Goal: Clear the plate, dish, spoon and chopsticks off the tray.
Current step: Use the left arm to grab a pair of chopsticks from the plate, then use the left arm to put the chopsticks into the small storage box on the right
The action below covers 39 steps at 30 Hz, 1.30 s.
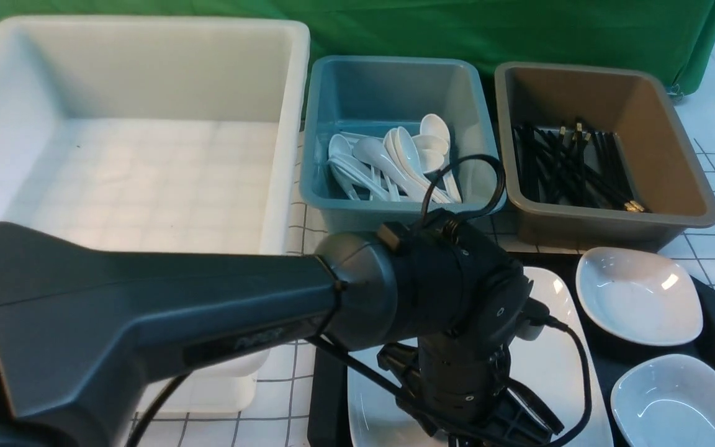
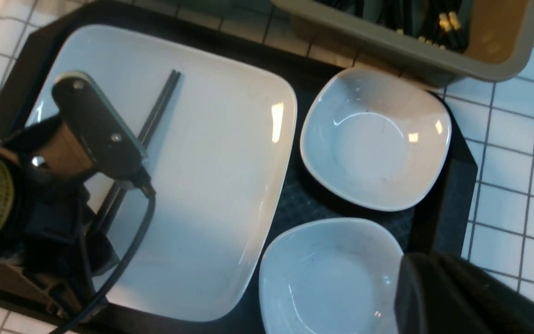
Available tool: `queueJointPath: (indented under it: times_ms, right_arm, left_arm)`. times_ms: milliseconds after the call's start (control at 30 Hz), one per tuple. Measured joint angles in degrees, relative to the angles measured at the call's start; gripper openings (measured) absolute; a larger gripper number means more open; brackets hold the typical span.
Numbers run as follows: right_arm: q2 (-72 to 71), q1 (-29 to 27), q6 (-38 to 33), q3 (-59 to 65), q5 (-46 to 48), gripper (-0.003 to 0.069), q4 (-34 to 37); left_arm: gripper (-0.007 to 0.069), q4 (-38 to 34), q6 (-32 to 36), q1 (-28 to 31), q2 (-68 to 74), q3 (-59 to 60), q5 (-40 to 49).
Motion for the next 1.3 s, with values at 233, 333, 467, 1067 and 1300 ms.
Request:
queueJointPath:
  times_ms: [233, 333, 467, 1067, 1300]
  right_arm:
    - [-0.2, 0.0, 0.0, 0.0, 0.6, 0.0019, 0.0]
    - [-0.2, 0.0, 0.0, 0.0, 0.9, 0.0019, 0.0]
    - [-0.2, 0.0, 0.0, 0.0, 1.2, 0.0023, 0.0]
    - [-5.8, 0.0, 1.8, 0.1, -7.8, 0.0017, 1.8]
    - [-10.3, 0.0, 5.1, 4.2, -19.7, 0.0004, 1.8]
  left_arm:
    - [0.0080, 0.0, 0.5, 0.0, 0.5, 0.0, 1.2]
    - [0.0081, 0.0, 0.9, 0.0, 0.5, -0.4, 2.7]
    - [0.0081, -0.1, 3.2, 0.0, 0.5, -4.1, 7.3]
    - [0.0081, 2.9, 6.3, 4.3, 2.6, -34.7, -28.0]
    - [0.0081, 1.3, 5.2, 7.8, 10.2, -34.9, -40.4]
